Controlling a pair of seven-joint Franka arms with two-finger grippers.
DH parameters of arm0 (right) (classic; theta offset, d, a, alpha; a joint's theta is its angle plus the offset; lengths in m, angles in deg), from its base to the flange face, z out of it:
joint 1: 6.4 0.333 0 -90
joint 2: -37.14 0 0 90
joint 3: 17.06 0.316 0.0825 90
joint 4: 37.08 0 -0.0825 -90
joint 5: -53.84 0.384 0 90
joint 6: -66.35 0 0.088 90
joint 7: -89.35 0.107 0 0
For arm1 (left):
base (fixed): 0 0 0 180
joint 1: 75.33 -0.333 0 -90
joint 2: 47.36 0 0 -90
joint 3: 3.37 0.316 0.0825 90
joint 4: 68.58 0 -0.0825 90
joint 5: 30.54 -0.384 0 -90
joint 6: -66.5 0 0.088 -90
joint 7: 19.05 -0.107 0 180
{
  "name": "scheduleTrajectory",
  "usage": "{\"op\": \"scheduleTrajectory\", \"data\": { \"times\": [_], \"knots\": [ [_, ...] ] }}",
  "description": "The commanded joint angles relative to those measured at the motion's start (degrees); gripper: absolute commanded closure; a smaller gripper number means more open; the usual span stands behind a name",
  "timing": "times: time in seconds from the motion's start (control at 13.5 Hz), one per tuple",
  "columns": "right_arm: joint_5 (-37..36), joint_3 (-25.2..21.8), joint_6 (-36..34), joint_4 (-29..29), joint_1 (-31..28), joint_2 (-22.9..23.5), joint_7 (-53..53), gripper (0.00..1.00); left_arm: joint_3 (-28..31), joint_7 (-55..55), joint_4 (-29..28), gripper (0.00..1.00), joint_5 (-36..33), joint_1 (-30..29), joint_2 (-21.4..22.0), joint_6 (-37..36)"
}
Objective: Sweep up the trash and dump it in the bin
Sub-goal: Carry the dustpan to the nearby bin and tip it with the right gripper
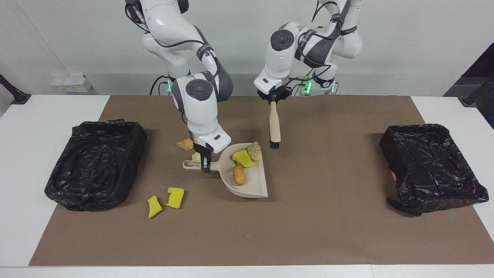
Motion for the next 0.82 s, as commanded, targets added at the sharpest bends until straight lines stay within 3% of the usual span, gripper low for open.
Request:
{"op": "scheduleTrajectory", "data": {
  "times": [0.0,0.22,0.37,0.74],
  "knots": [
    [3.7,0.6,0.3,-4.3,-5.2,-4.3,-8.0,1.00,1.0,4.6,-6.1,1.00,-0.5,5.1,1.7,5.3],
    [4.0,0.6,-0.1,-8.1,-10.3,-7.7,-12.0,1.00,0.9,2.4,-12.0,1.00,2.6,6.4,2.3,11.0],
    [4.0,0.6,0.0,-11.3,-14.8,-10.1,-13.0,1.00,0.8,1.8,-12.3,1.00,4.9,7.1,1.4,11.8],
    [7.3,0.3,-0.5,-10.6,-27.1,-13.1,-26.6,1.00,1.0,2.1,-12.3,1.00,7.5,6.4,0.2,14.8]
  ]
}}
